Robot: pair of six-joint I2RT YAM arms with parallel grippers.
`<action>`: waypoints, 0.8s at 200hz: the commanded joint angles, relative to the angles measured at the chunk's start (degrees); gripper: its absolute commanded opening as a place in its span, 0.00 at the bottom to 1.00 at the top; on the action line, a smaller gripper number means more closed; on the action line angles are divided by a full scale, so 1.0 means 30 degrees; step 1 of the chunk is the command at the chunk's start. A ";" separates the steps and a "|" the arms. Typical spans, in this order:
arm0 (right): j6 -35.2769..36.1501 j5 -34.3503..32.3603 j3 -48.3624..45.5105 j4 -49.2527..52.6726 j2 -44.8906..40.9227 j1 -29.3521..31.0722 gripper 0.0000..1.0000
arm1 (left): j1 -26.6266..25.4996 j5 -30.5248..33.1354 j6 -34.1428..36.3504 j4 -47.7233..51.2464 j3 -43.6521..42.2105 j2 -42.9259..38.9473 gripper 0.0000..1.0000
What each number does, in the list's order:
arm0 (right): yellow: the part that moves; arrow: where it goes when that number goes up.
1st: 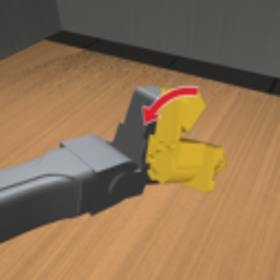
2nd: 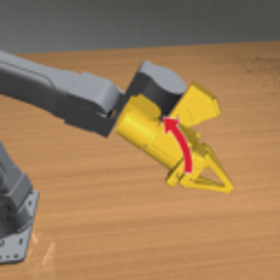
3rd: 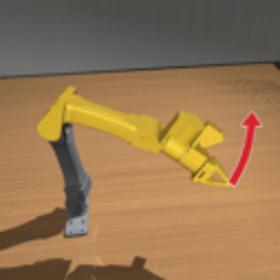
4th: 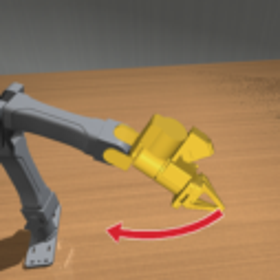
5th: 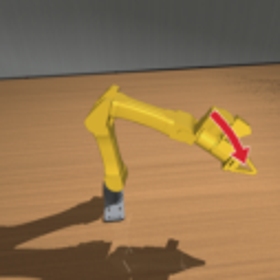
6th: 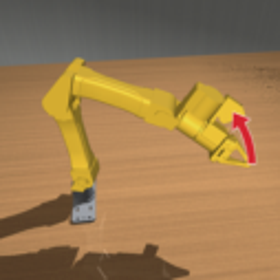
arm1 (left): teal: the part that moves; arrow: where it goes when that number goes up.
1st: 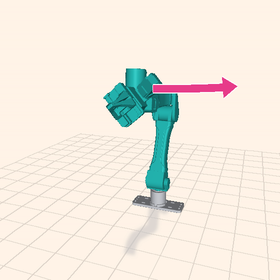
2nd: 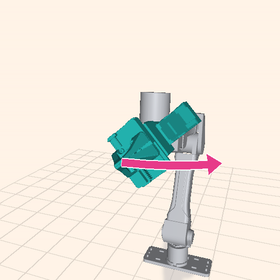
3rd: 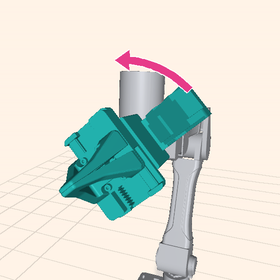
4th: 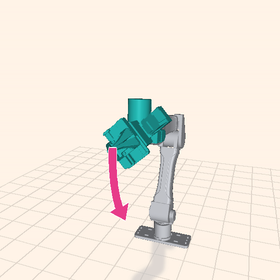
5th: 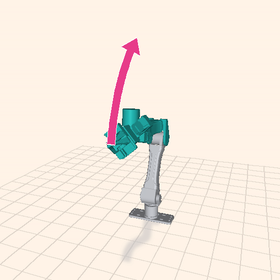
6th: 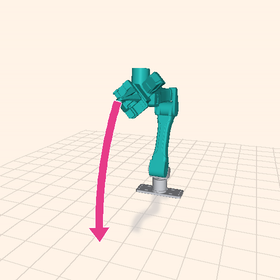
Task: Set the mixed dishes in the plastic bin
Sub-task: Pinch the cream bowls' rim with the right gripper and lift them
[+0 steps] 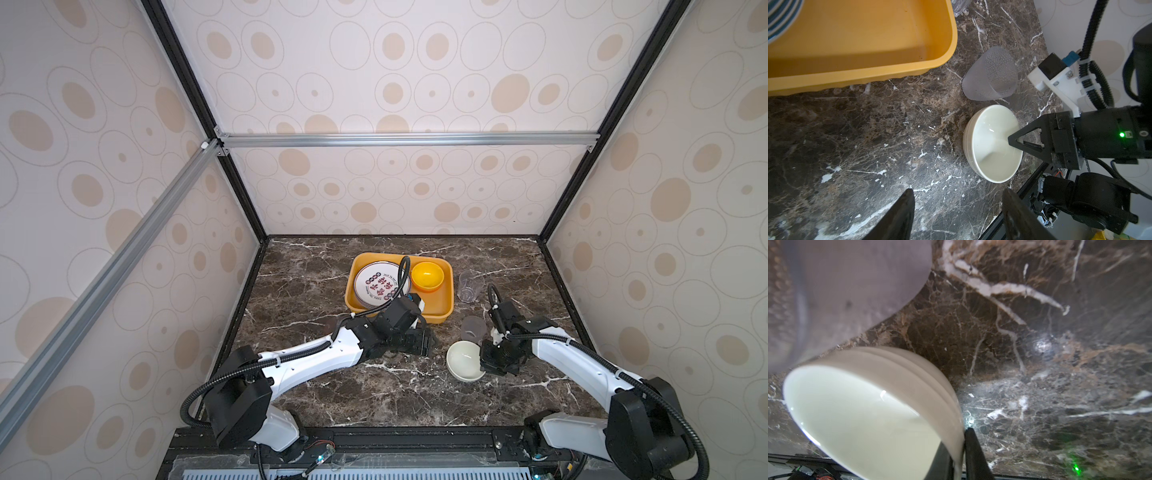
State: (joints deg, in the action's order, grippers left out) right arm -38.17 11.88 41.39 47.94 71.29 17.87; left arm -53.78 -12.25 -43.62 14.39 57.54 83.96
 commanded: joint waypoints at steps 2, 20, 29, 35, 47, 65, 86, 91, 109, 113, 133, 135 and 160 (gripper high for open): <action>0.0199 -0.0180 -0.0072 0.0705 -0.0110 -0.0097 0.10 | -0.0179 0.0337 0.0114 0.0066 0.0143 -0.0155 0.66; 0.0426 -0.0372 0.0176 0.1157 -0.0347 -0.0058 0.07 | -0.0181 0.0374 -0.0018 -0.0122 -0.0011 -0.0298 0.66; 0.0594 -0.0443 0.0295 0.1443 -0.0449 -0.0037 0.06 | -0.0181 0.0414 -0.0095 -0.0248 -0.0091 -0.0335 0.66; 0.0695 -0.0466 0.0423 0.1619 -0.0492 -0.0011 0.06 | -0.0194 0.0447 -0.0152 -0.0282 -0.0129 -0.0413 0.66; 0.0848 -0.0509 0.0681 0.1953 -0.0678 0.0050 0.05 | -0.0150 0.0575 -0.0183 -0.0310 -0.0193 -0.0489 0.66; 0.1099 -0.0532 0.1217 0.2606 -0.0889 0.0230 0.04 | -0.0121 0.0827 -0.0335 -0.0368 -0.0338 -0.0699 0.66; 0.1436 -0.0590 0.2082 0.3406 -0.1020 0.0501 0.03 | 0.0066 0.1080 -0.0561 -0.0505 -0.0614 -0.0995 0.66; 0.1532 -0.0616 0.2286 0.3596 -0.1029 0.0583 0.04 | 0.0154 0.1095 -0.0607 -0.0587 -0.0700 -0.1109 0.67; 0.1764 -0.0484 0.3135 0.4147 -0.1055 0.0723 0.03 | 0.0421 0.1181 -0.0886 -0.0754 -0.1049 -0.1483 0.67; 0.1870 -0.0415 0.3330 0.4230 -0.1050 0.0777 0.03 | 0.0485 0.1240 -0.0975 -0.0831 -0.1144 -0.1574 0.67; 0.2162 -0.0133 0.4368 0.4678 -0.1028 0.0811 0.03 | 0.0888 0.1272 -0.1358 -0.1148 -0.1661 -0.2176 0.67; 0.2196 -0.0103 0.4464 0.4733 -0.1028 0.0804 0.03 | 0.0937 0.1271 -0.1367 -0.1175 -0.1712 -0.2250 0.67; 0.2607 0.0170 0.5715 0.5042 -0.0599 0.0824 0.03 | 0.1435 0.1278 -0.1793 -0.1533 -0.2376 -0.3049 0.67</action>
State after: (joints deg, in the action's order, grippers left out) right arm -32.36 10.63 54.30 60.20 69.56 19.88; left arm -51.00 -9.65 -46.78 11.77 51.70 77.43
